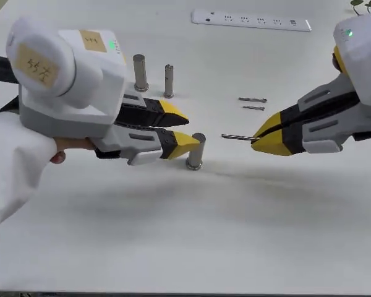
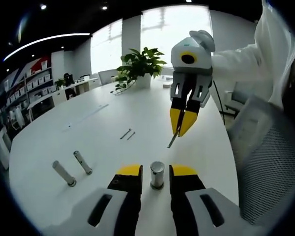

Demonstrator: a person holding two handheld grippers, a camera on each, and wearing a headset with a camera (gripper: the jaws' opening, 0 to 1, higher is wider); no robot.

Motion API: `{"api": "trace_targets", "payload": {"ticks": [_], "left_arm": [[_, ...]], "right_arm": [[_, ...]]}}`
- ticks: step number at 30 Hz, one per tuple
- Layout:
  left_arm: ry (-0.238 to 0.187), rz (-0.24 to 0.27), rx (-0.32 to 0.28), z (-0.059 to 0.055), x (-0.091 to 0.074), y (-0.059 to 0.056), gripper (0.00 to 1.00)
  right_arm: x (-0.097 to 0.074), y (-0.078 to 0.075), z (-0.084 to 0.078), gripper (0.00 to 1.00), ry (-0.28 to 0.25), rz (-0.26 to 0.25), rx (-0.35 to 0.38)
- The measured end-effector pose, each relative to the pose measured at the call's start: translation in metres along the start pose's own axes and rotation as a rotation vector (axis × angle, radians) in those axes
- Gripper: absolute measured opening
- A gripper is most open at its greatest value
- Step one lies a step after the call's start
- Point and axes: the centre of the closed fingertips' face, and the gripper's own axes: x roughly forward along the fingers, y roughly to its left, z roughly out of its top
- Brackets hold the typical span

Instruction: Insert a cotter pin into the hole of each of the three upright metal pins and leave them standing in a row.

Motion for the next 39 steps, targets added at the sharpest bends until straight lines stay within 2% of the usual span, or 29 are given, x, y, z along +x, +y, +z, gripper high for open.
{"api": "trace_targets", "payload": {"ticks": [3, 8, 13, 20, 23, 39], "left_arm": [[0.006, -0.024, -0.003, -0.002, 0.004, -0.003, 0.20], [0.033, -0.043, 0.016, -0.008, 0.013, -0.005, 0.19], [0.043, -0.050, 0.024, -0.010, 0.018, -0.004, 0.18], [0.041, -0.050, 0.047, -0.007, 0.021, -0.005, 0.10], [0.042, -0.053, 0.030, -0.007, 0.021, -0.004, 0.10], [0.039, -0.054, 0.034, -0.007, 0.021, -0.003, 0.10]], "right_arm": [[0.004, -0.002, -0.002, 0.00, 0.011, 0.006, -0.004], [0.010, -0.004, -0.004, 0.00, 0.016, 0.020, -0.015], [0.013, -0.003, -0.005, 0.00, 0.027, 0.027, -0.025], [0.016, -0.003, -0.004, 0.00, 0.020, 0.033, -0.027], [0.018, -0.002, -0.002, 0.00, 0.016, 0.038, -0.029], [0.027, -0.005, 0.006, 0.00, 0.006, 0.051, -0.059]]}}
